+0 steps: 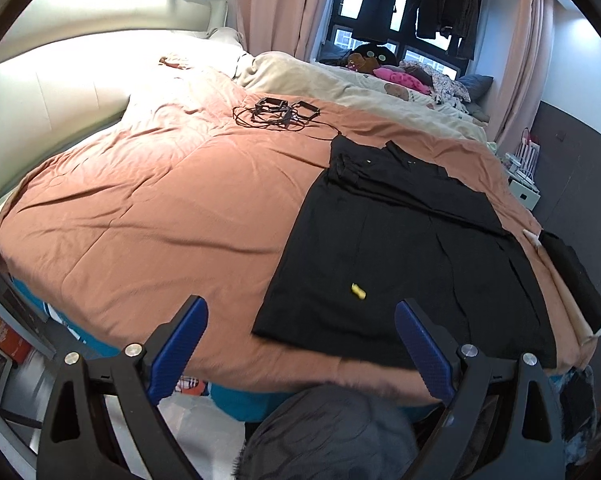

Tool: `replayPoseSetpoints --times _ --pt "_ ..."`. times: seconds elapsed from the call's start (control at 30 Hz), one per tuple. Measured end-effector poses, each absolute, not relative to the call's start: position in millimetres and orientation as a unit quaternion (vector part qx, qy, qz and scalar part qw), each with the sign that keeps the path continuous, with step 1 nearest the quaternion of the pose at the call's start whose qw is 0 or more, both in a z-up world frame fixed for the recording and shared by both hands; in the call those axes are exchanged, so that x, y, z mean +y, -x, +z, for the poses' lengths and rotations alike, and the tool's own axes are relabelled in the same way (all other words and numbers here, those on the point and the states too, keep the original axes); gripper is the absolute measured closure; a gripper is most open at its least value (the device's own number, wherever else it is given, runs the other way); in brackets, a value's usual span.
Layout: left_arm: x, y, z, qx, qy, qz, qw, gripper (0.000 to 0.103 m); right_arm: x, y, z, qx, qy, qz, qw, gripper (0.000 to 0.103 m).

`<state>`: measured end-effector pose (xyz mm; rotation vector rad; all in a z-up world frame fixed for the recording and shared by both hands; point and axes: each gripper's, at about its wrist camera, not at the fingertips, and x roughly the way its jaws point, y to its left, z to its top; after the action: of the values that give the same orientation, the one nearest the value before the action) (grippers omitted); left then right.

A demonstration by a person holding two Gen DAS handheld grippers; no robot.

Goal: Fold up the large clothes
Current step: 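Open the left gripper and lift both grippers away from the jacket, then lower both grippers to the jacket hem and close them on it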

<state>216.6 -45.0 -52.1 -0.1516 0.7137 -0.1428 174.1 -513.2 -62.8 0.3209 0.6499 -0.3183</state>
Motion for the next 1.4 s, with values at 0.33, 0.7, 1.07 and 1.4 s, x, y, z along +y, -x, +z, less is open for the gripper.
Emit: replayPoseSetpoints --times 0.33,0.7,1.07,1.4 --pt "-19 -196 -93 0.369 0.103 -0.061 0.922 0.026 -530 -141 -100 0.329 -0.166 -0.159 0.916 0.01" --pt "-5 -222 -123 0.392 0.132 -0.052 0.909 0.033 -571 -150 -165 0.365 -0.257 -0.145 0.883 0.03" --pt "-19 -299 -155 0.436 0.126 -0.07 0.888 0.042 -590 -183 -211 0.388 -0.294 -0.145 0.862 0.042" --pt "-23 -337 -180 0.474 0.144 -0.094 0.864 0.045 -612 -196 -224 0.37 -0.395 -0.079 0.837 0.062"
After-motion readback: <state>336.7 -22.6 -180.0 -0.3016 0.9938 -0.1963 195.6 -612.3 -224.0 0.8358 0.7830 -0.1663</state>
